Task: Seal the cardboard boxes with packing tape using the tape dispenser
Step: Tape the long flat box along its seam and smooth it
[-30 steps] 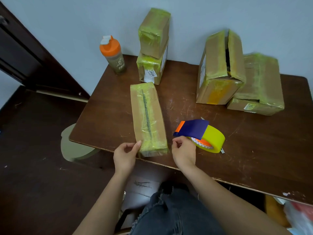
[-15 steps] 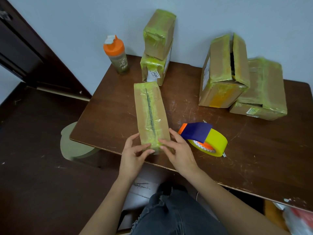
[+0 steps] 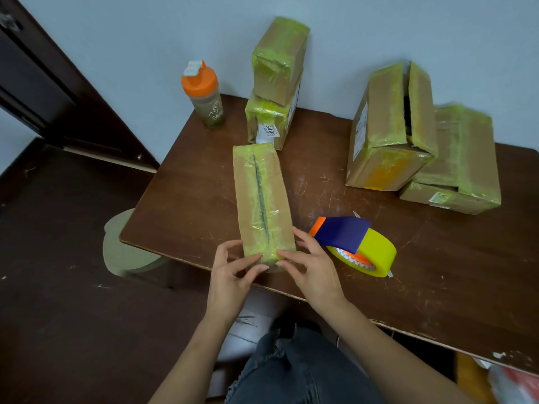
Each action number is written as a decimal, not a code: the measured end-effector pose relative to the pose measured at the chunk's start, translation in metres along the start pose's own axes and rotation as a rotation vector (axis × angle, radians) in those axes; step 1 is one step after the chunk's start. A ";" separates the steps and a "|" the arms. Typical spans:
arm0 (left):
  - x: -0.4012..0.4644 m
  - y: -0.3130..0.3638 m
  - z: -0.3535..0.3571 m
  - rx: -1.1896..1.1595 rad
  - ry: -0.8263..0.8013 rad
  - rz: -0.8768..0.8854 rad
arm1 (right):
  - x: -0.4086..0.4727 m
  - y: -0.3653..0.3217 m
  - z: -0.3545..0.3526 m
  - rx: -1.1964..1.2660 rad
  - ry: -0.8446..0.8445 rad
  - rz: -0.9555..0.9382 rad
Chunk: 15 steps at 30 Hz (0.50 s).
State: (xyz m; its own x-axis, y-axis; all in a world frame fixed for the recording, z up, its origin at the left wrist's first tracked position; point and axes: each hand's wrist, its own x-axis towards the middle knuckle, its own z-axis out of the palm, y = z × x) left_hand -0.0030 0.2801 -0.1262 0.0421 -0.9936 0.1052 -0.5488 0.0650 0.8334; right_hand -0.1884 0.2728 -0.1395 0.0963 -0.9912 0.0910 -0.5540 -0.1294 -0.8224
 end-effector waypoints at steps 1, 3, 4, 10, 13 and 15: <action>0.001 0.000 0.001 0.002 -0.004 0.003 | 0.000 -0.002 0.001 -0.017 0.006 0.010; 0.002 -0.003 0.002 0.017 -0.014 0.009 | 0.000 -0.004 0.004 -0.053 0.012 0.019; 0.003 -0.004 0.001 0.036 -0.018 0.023 | 0.000 -0.004 0.005 -0.068 0.013 0.017; 0.008 -0.009 -0.001 0.254 -0.042 0.173 | 0.001 -0.003 0.006 -0.167 0.017 0.005; 0.010 -0.012 0.000 0.345 -0.045 0.269 | 0.004 -0.010 0.006 -0.285 0.045 -0.058; 0.011 -0.015 0.001 0.322 -0.054 0.279 | 0.007 -0.011 0.006 -0.321 0.036 -0.109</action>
State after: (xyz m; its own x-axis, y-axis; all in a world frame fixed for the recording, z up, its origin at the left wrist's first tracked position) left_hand 0.0048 0.2685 -0.1379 -0.1840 -0.9459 0.2672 -0.7658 0.3083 0.5644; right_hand -0.1764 0.2675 -0.1329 0.1434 -0.9706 0.1935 -0.7747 -0.2317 -0.5883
